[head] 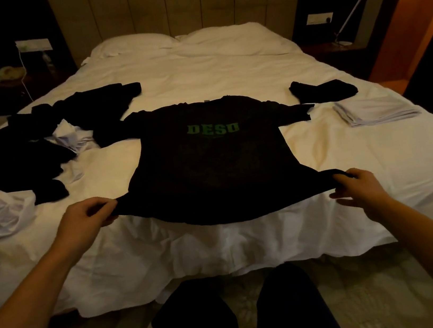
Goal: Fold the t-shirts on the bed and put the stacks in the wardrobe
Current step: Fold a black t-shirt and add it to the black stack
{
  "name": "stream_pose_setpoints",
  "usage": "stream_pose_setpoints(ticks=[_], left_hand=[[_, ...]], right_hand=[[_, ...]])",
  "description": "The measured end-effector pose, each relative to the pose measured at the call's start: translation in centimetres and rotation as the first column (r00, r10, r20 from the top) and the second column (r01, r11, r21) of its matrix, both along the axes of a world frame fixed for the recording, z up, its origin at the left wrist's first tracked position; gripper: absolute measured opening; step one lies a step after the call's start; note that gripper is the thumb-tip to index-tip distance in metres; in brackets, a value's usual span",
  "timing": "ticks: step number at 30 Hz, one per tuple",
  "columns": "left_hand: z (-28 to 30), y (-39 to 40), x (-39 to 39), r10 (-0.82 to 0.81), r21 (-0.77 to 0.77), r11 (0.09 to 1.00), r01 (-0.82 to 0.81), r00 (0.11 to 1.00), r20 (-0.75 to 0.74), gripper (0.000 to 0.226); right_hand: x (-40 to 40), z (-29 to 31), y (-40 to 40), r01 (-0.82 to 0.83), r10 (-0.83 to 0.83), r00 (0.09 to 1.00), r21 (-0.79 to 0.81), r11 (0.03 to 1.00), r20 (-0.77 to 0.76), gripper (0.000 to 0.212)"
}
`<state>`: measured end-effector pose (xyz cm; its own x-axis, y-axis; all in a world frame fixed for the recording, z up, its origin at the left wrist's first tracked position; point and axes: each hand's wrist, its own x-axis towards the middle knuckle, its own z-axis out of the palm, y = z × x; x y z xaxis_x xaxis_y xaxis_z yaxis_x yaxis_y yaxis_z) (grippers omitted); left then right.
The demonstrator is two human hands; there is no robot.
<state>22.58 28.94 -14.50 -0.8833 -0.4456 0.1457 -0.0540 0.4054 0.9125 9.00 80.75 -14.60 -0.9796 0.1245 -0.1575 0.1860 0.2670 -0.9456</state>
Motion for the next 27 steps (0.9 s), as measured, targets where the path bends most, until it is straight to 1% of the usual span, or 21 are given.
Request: stream_pose_setpoints(ticks=[2,4,6,8,10,11,12,13,14,15,16,17,18,19,20,21,22,23,24,25,27], left_hand=[[-0.1,-0.2,-0.1,-0.051,-0.022,0.998,0.052,0.997,0.053,0.023],[-0.4,-0.2,-0.1,-0.074,-0.094,0.992,0.086,0.99,0.12,0.028],[-0.9,0.0,-0.2,-0.041,-0.189,0.98,0.067,0.99,0.138,0.025],[-1.2,0.6,0.0,0.048,-0.357,0.934,-0.006,0.993,0.11,0.018],[-2.2,0.7,0.1,0.118,-0.595,0.803,-0.029,0.987,0.11,0.019],[-2.9,0.6,0.3,0.135,-0.699,0.715,0.024,0.976,0.171,0.023],[-3.4,0.7,0.5,0.159,-0.767,0.634,0.103,0.953,0.259,0.026],[-3.7,0.5,0.5,0.178,-0.8,0.578,0.164,0.931,0.319,0.027],[-3.7,0.3,0.4,0.178,-0.802,0.569,0.181,0.925,0.335,0.026],[-3.2,0.2,0.2,0.158,-0.78,0.61,0.138,0.944,0.29,0.025],[-2.4,0.2,0.0,0.137,-0.716,0.697,0.042,0.972,0.19,0.022],[-1.4,0.3,-0.2,0.149,-0.604,0.792,-0.089,0.987,0.051,0.02],[-0.6,0.5,-0.1,0.2,-0.448,0.868,-0.213,0.977,-0.077,0.021],[-0.1,0.8,0.1,0.25,-0.309,0.906,-0.289,0.955,-0.159,0.023],[-0.2,1.2,0.5,0.272,-0.222,0.925,-0.31,0.944,-0.184,0.026],[-1.0,1.5,0.9,0.259,-0.197,0.938,-0.286,0.954,-0.149,0.028],[-2.3,1.5,1.4,0.217,-0.181,0.957,-0.226,0.974,-0.068,0.029],[-3.7,1.2,1.8,0.161,-0.142,0.978,-0.152,0.986,0.053,0.031],[-5.1,0.8,2.3,0.094,-0.06,0.995,-0.086,0.982,0.163,0.032],[-6.2,0.5,2.8,0.044,0.02,0.999,-0.05,0.971,0.237,0.034],[-7.2,0.1,3.9,0.014,0.155,0.986,-0.055,0.967,0.255,0.032]], right_hand=[[-0.2,0.0,0.0,0.018,-0.017,1.0,-0.027,0.999,0.023,0.021],[-0.4,-0.2,0.0,0.051,-0.05,0.999,-0.03,0.998,0.016,0.022],[-0.5,-0.6,-0.1,0.07,-0.07,0.997,-0.007,0.998,-0.021,0.022],[-0.3,-0.8,-0.3,0.038,-0.038,0.998,0.0,0.999,-0.058,0.019],[0.0,-1.2,-0.2,-0.059,0.062,0.997,0.068,0.996,-0.05,0.01],[0.2,-1.5,0.1,-0.128,0.131,0.991,0.14,0.982,-0.017,0.007],[0.4,-1.8,0.3,-0.19,0.189,0.982,0.194,0.962,0.025,0.004],[0.5,-1.9,0.6,-0.223,0.216,0.975,0.21,0.952,0.056,0.003],[0.5,-1.8,0.7,-0.215,0.208,0.976,0.179,0.96,0.058,0.004],[0.5,-1.5,0.7,-0.164,0.162,0.986,0.107,0.981,0.025,0.006],[0.4,-0.8,0.6,-0.083,0.083,0.996,0.013,0.996,-0.039,0.007],[0.3,0.0,0.4,0.004,-0.014,0.993,-0.081,0.997,-0.117,0.009],[0.2,0.8,0.3,0.066,-0.095,0.979,-0.156,0.986,-0.183,0.009],[0.2,1.2,0.3,0.093,-0.139,0.966,-0.212,0.973,-0.218,0.008],[0.3,1.2,0.2,0.089,-0.141,0.968,-0.239,0.967,-0.209,0.007],[0.6,0.6,0.2,0.068,-0.103,0.983,-0.222,0.973,-0.151,0.006],[1.0,-0.5,0.4,0.034,-0.044,0.998,-0.175,0.984,-0.052,0.007],[1.6,-1.7,0.8,-0.012,0.019,0.998,-0.124,0.992,0.054,0.01],[2.1,-2.9,1.2,-0.053,0.066,0.989,-0.097,0.994,0.135,0.013],[2.5,-3.8,1.7,-0.065,0.082,0.981,-0.104,0.993,0.177,0.015],[3.0,-4.8,2.4,-0.031,0.061,0.979,-0.153,0.988,0.194,0.019]])
